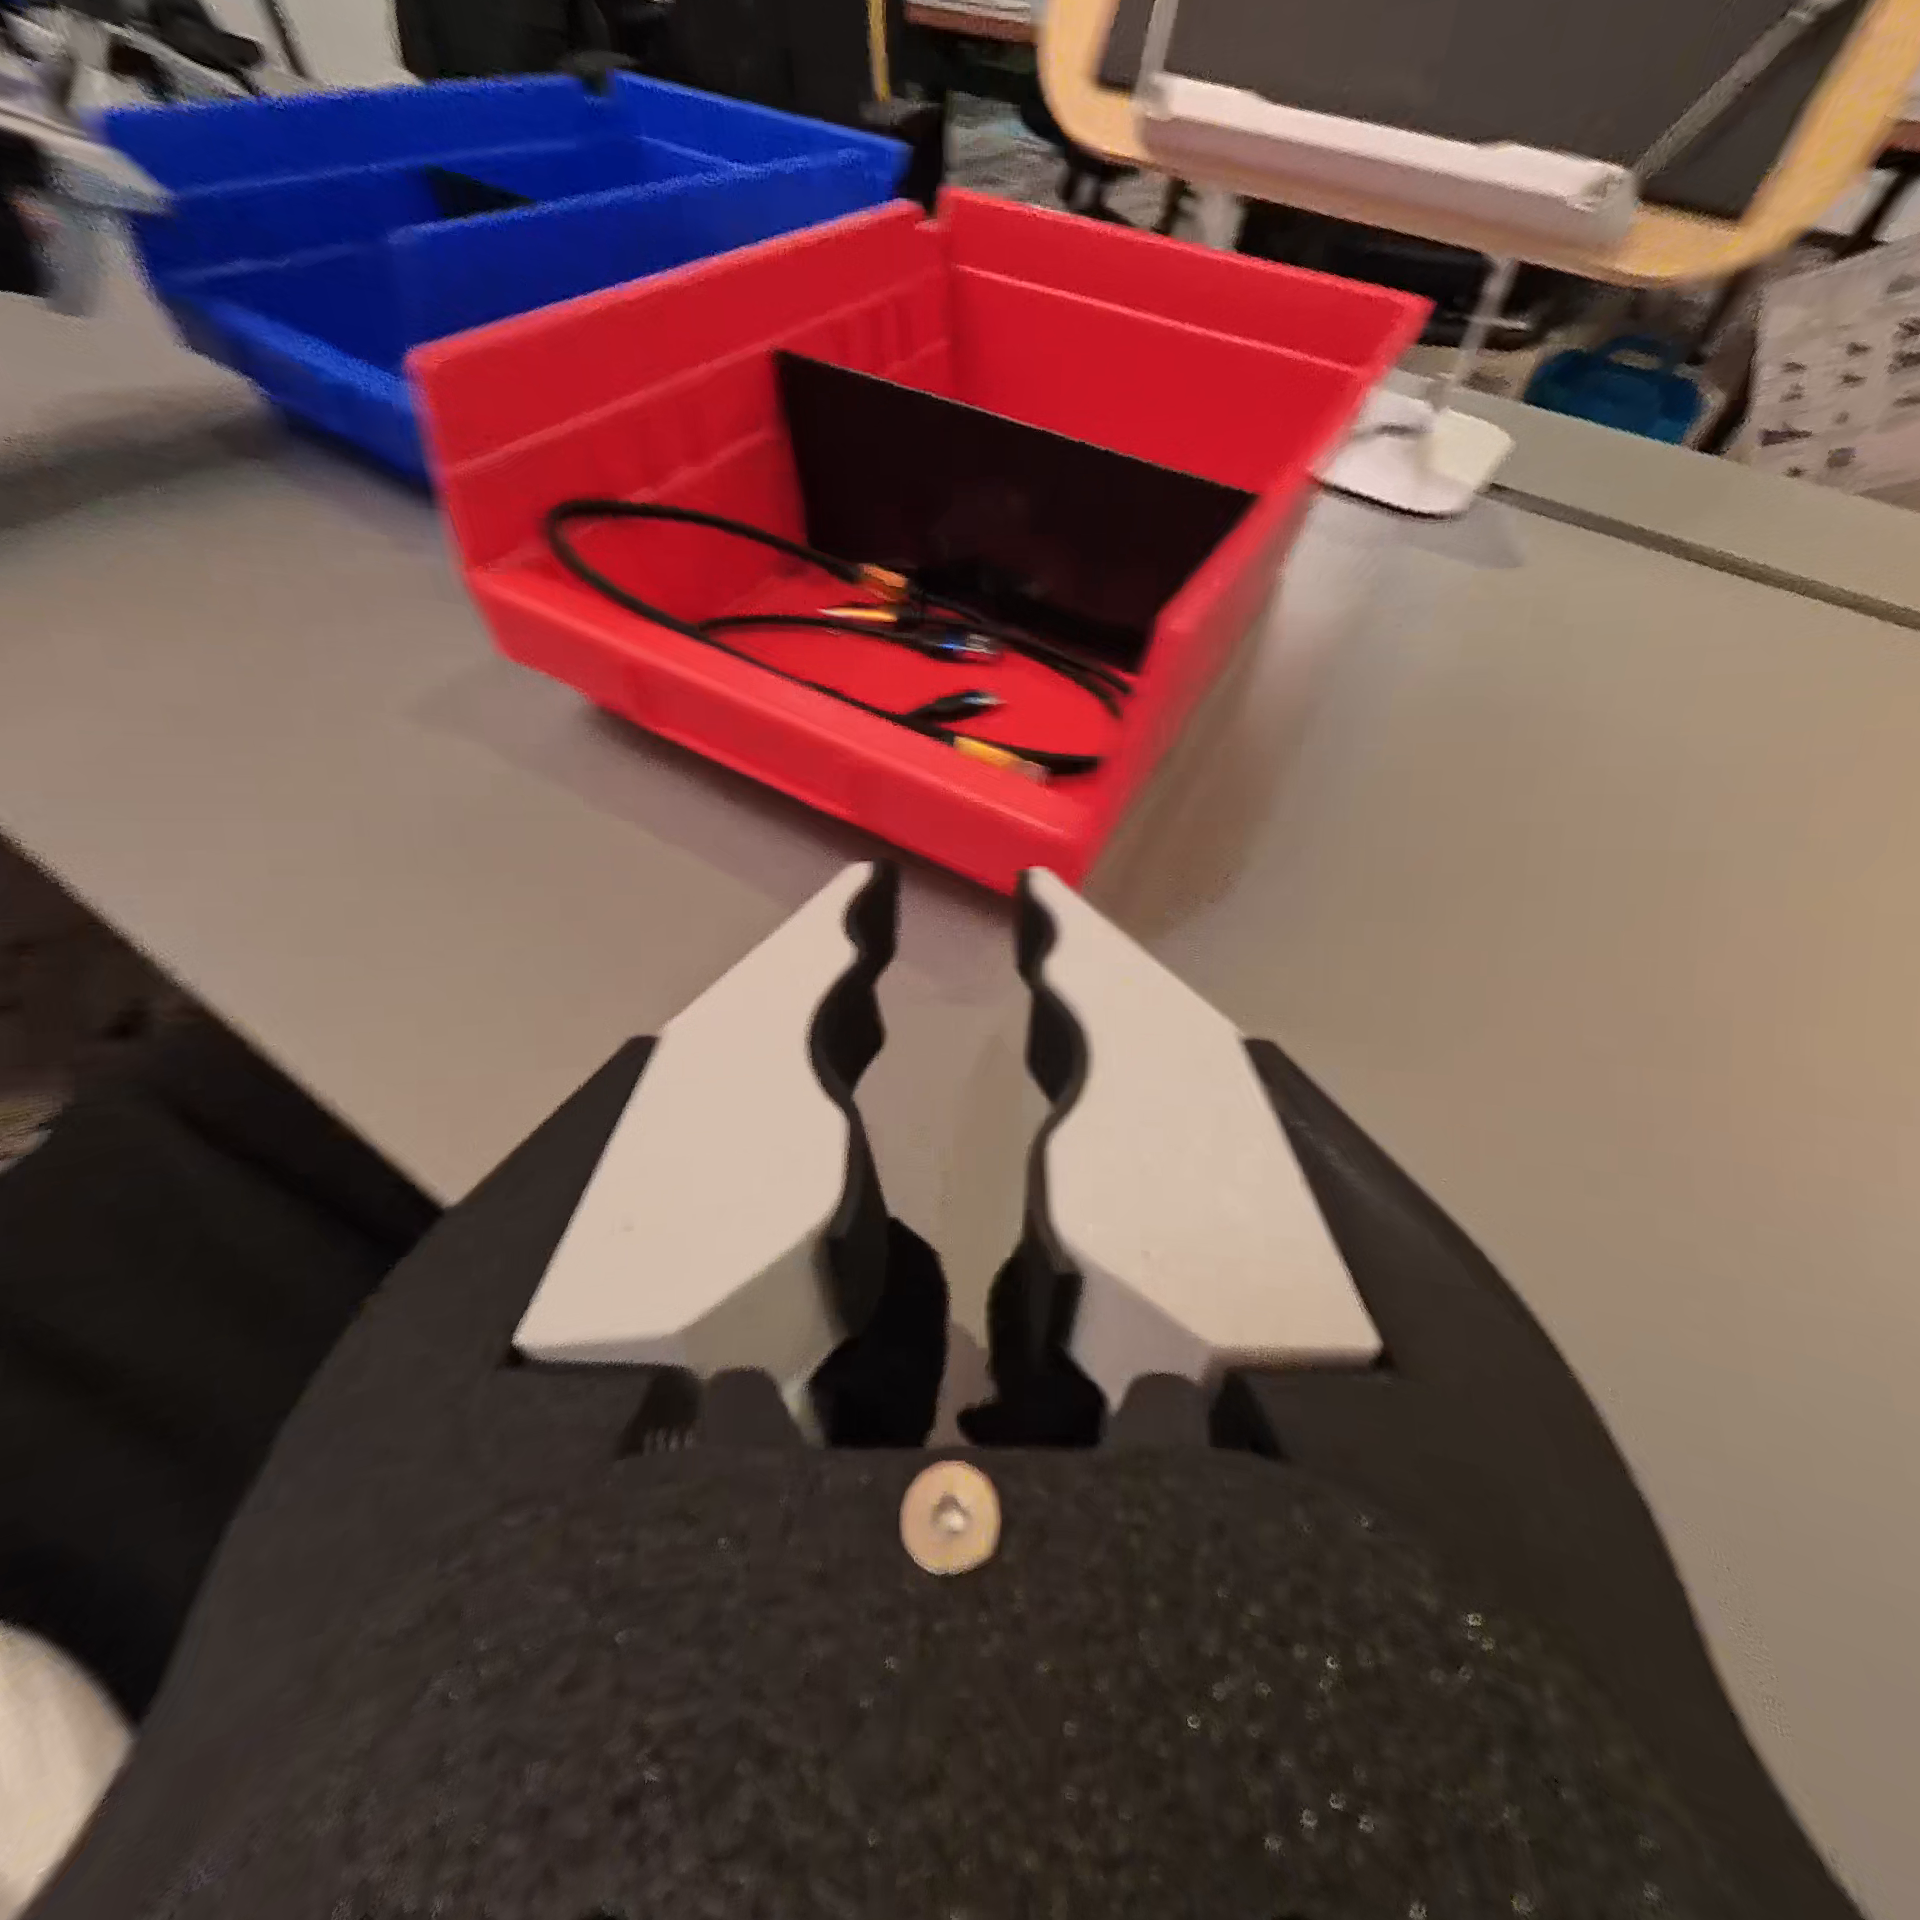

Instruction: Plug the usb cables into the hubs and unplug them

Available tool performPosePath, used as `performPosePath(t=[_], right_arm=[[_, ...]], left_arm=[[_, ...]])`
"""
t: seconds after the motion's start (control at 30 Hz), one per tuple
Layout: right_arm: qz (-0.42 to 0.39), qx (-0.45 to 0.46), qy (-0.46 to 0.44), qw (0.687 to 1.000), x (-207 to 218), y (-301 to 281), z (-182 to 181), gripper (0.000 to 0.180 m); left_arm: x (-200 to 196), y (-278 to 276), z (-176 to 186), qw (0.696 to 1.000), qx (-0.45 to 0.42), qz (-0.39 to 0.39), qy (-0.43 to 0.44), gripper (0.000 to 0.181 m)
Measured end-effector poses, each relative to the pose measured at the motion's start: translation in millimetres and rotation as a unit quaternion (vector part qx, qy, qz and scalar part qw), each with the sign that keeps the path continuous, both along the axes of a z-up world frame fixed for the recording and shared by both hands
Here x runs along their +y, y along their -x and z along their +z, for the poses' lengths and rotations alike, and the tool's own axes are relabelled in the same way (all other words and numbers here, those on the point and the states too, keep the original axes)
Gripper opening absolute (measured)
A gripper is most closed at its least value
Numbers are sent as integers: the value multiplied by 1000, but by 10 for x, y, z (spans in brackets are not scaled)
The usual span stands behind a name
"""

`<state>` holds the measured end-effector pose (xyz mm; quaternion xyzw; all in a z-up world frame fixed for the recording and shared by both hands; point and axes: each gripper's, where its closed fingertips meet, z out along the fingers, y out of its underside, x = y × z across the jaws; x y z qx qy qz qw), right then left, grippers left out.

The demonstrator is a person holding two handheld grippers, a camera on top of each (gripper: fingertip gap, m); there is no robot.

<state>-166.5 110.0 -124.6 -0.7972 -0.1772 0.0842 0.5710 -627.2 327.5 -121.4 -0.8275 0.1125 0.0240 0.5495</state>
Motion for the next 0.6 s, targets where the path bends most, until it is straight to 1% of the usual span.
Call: performPosePath(t=[0.03, 0.07, 0.13, 0.2, 0.27, 0.37, 0.4, 0.47, 0.53, 0.6], right_arm=[[22, 2, -9, 1000, -54, 178, 32, 7], [39, -4, -25, 999, -91, 346, 78, 4], [52, -26, -63, 996, -111, 626, 190, 4], [76, -17, -85, 993, -113, 946, 294, 3], [90, 0, -83, 992, -61, 1243, 325, 3], [99, 33, -58, 993, 66, 1669, 293, 6], [101, 36, -52, 993, 117, 1804, 265, 7], [99, 15, -49, 994, 239, 2024, 171, 22], [77, 13, -46, 996, 390, 2160, 110, 28], [75, 16, -41, 996, 481, 2314, 85, 42]], left_arm=[[41, -26, -1, 1000, -17, -2, -3, 9], [65, -46, -2, 1000, -31, -6, -3, 9], [61, -66, -8, 999, -51, -13, 10, 7], [0, -97, -12, 996, -78, -24, 23, 6], [-106, -149, -11, 993, -109, -34, 23, 5], [-352, -213, -13, 993, -103, -45, 26, 4], [-452, -227, -14, 993, -100, -45, 29, 4], [-656, -249, -17, 994, -97, -45, 32, 4], [-869, -228, -21, 995, -83, -40, 40, 4], [-1114, -189, -24, 995, -83, -28, 50, 4]])
